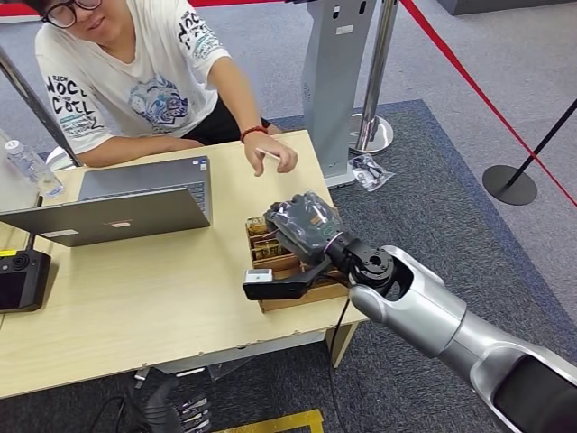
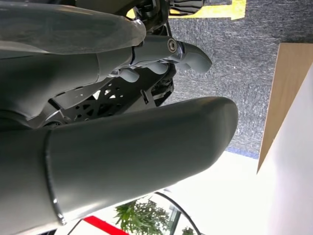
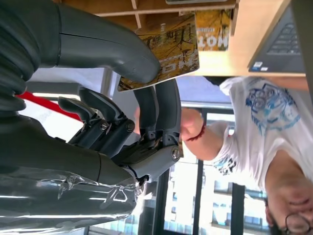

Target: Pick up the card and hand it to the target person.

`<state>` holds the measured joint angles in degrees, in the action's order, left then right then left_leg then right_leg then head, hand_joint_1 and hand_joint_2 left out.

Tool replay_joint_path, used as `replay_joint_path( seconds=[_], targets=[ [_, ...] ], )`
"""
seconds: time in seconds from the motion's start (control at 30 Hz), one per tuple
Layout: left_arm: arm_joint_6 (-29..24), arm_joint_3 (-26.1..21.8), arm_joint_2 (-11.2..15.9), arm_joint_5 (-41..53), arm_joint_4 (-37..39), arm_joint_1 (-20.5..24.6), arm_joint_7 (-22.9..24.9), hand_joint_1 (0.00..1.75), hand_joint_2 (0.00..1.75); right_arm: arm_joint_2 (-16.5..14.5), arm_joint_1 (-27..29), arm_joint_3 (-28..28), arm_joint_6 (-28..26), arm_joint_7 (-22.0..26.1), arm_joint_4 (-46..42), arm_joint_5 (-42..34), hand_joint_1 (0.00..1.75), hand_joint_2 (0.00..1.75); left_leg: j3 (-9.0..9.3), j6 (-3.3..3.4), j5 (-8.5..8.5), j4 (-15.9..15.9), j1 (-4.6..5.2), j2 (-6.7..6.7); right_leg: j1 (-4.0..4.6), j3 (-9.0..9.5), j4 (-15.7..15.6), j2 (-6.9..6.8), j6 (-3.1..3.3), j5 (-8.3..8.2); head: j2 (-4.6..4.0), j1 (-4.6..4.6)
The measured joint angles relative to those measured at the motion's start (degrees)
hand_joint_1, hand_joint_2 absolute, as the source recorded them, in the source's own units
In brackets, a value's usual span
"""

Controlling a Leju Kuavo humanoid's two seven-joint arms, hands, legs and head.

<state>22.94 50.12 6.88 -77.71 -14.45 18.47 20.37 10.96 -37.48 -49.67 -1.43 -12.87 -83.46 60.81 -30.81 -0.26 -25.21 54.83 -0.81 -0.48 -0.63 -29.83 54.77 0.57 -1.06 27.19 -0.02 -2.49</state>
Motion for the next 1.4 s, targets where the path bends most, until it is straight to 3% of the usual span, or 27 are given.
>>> replay_joint_path(
  seconds=[0.4, 0.87, 1.13, 1.17, 1.27, 1.3, 1.4],
  targets=[
    [0.6, 0.0, -0.4, 0.0, 0.0, 0.0, 0.4, 0.00, 0.00, -2.2, -1.7, 1.3, -8.7, 3.5, 5.6, 0.1, 1.75, 1.75, -0.01, 0.00, 0.00, 0.0, 0.00, 0.00, 0.00, 0.01, 0.0, 0.00, 0.00, 0.00, 0.00, 0.01],
    [0.9, 0.2, -0.5, 0.0, 0.0, 0.1, 1.1, 0.00, 0.00, -10.6, -8.4, 1.3, -20.0, 8.0, 28.3, -3.0, 1.75, 1.75, -0.03, 0.00, 0.02, 0.0, 0.00, -0.03, 0.00, 0.01, 0.0, -0.01, 0.00, 0.00, 0.00, 0.01],
    [1.0, 1.0, -0.5, 0.0, 0.0, 0.3, 1.3, 0.00, 0.00, -13.0, -10.4, 1.9, -22.0, 8.5, 38.7, -3.5, 1.75, 1.75, -0.03, 0.00, 0.02, 0.0, 0.00, -0.05, 0.00, 0.00, 0.0, -0.01, 0.00, 0.00, 0.00, 0.01],
    [1.0, 1.0, -0.5, 0.0, 0.0, 0.3, 1.3, 0.00, 0.00, -13.2, -10.5, 2.0, -22.1, 8.5, 39.5, -3.5, 1.42, 1.75, -0.03, 0.00, 0.02, 0.0, 0.00, -0.05, 0.00, 0.00, 0.0, -0.01, 0.00, 0.00, 0.00, 0.01],
    [0.9, 1.0, -0.5, 0.0, 0.0, 0.3, 1.3, 0.00, 0.00, -13.6, -10.6, 2.0, -22.2, 8.3, 41.6, -3.5, 0.11, 1.75, -0.03, 0.00, 0.02, 0.0, 0.01, -0.05, 0.00, 0.00, 0.0, -0.01, 0.00, 0.00, 0.00, 0.01],
    [0.8, 1.1, -0.5, 0.0, 0.0, 0.3, 1.3, 0.00, 0.00, -13.7, -10.6, 2.1, -22.2, 8.2, 42.2, -3.5, 0.00, 1.75, -0.03, 0.00, 0.02, 0.0, 0.01, -0.05, 0.00, 0.00, 0.0, -0.01, 0.00, 0.00, 0.00, 0.01],
    [0.6, 1.1, -0.5, 0.0, 0.0, 0.3, 1.3, 0.00, 0.00, -14.0, -10.6, 2.1, -22.3, 7.8, 43.7, -3.5, 0.00, 1.75, -0.03, 0.00, 0.02, 0.0, 0.01, -0.05, 0.00, 0.00, 0.0, -0.01, 0.00, 0.00, 0.00, 0.01]
  ],
)
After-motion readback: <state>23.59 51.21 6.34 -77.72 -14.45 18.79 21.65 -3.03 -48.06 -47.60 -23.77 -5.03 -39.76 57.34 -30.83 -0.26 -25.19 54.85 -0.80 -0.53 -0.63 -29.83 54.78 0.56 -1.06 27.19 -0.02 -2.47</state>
